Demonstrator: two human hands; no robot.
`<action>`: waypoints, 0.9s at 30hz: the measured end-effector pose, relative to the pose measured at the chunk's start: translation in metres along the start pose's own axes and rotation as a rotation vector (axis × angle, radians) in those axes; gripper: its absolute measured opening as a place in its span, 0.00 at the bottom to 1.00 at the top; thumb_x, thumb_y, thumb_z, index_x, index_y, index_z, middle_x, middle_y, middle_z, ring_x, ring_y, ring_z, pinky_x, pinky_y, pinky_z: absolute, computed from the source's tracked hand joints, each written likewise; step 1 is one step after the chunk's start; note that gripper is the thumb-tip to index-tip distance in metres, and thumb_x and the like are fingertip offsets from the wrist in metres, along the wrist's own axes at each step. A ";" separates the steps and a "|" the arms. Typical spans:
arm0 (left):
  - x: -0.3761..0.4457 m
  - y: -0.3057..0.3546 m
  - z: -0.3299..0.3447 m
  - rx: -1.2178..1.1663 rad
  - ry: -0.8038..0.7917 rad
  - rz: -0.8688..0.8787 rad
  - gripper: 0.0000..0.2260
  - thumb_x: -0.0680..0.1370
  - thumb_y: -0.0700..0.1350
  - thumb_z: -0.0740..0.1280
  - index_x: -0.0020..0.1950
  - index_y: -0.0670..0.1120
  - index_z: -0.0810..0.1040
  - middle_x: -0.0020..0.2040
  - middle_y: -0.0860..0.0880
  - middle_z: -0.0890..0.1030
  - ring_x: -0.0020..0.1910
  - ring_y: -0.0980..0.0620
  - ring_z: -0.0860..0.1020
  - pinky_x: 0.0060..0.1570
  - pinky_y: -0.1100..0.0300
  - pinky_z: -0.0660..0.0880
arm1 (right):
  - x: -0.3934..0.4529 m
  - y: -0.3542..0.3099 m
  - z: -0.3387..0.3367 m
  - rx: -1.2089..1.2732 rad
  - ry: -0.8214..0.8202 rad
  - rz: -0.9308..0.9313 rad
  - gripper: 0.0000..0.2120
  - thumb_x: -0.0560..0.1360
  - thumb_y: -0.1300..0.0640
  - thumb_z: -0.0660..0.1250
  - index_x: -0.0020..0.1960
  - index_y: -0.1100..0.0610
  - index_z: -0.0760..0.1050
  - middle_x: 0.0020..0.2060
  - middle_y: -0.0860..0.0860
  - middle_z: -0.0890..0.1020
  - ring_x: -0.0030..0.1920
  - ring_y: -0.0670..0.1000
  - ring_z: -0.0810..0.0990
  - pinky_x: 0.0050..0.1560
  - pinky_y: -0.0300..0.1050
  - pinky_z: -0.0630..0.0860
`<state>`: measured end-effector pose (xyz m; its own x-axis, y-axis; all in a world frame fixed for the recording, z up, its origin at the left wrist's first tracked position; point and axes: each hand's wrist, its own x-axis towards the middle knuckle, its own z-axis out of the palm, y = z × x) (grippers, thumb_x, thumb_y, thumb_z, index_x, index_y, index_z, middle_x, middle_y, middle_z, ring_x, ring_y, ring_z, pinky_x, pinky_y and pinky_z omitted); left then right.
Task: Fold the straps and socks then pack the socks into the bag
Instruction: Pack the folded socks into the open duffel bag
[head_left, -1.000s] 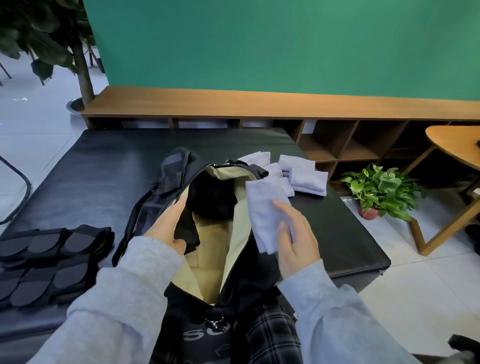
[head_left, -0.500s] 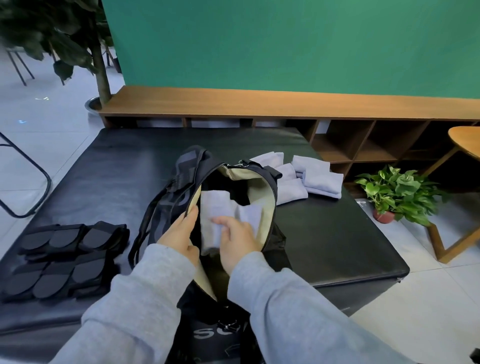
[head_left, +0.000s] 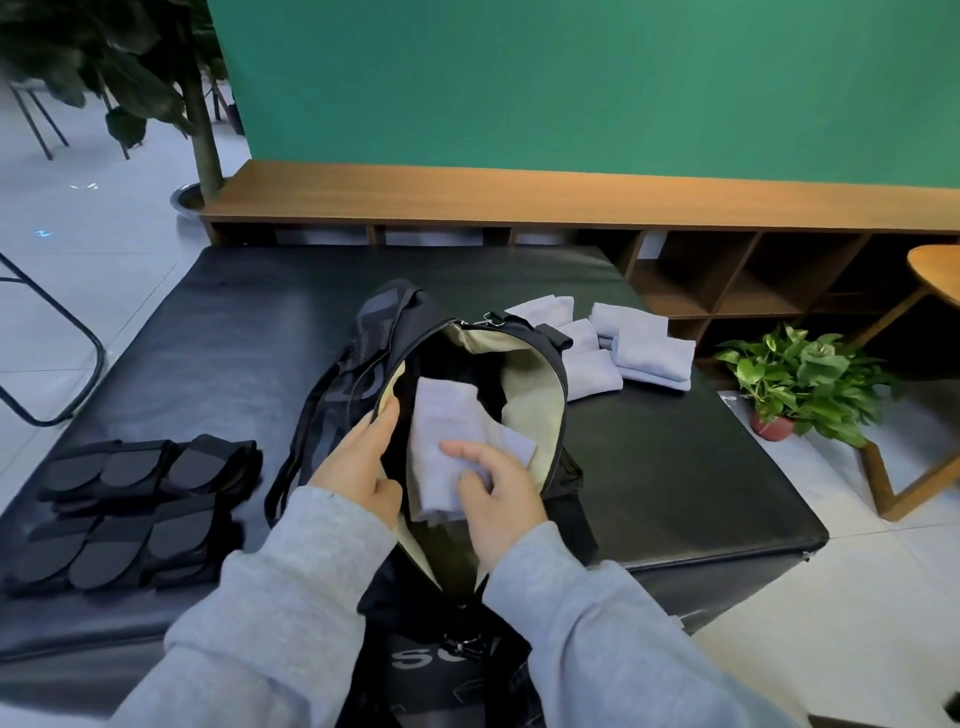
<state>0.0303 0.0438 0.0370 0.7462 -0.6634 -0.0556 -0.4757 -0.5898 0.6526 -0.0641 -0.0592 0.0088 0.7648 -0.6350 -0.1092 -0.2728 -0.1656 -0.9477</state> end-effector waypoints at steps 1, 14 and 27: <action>0.001 0.000 0.000 -0.011 0.003 0.003 0.33 0.76 0.31 0.57 0.76 0.53 0.50 0.76 0.53 0.54 0.72 0.54 0.61 0.50 0.78 0.53 | -0.001 -0.004 -0.003 0.066 0.016 -0.033 0.17 0.79 0.64 0.57 0.51 0.43 0.75 0.57 0.49 0.72 0.48 0.43 0.73 0.49 0.29 0.69; -0.004 0.006 -0.009 -0.032 -0.016 -0.100 0.33 0.76 0.32 0.56 0.76 0.55 0.50 0.76 0.55 0.53 0.40 0.53 0.76 0.44 0.68 0.66 | 0.008 0.010 -0.028 -0.014 0.179 0.194 0.19 0.77 0.67 0.54 0.63 0.55 0.74 0.55 0.49 0.74 0.56 0.47 0.73 0.52 0.34 0.67; 0.000 -0.004 -0.004 0.030 0.112 0.027 0.33 0.74 0.29 0.57 0.76 0.50 0.55 0.76 0.56 0.50 0.72 0.47 0.62 0.54 0.71 0.65 | 0.014 0.030 -0.039 -0.425 0.123 0.286 0.20 0.79 0.62 0.54 0.69 0.54 0.68 0.66 0.57 0.68 0.57 0.56 0.74 0.56 0.42 0.68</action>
<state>0.0341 0.0480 0.0375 0.7793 -0.6249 0.0473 -0.5088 -0.5869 0.6298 -0.0842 -0.1027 -0.0094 0.5575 -0.7794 -0.2857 -0.6929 -0.2474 -0.6773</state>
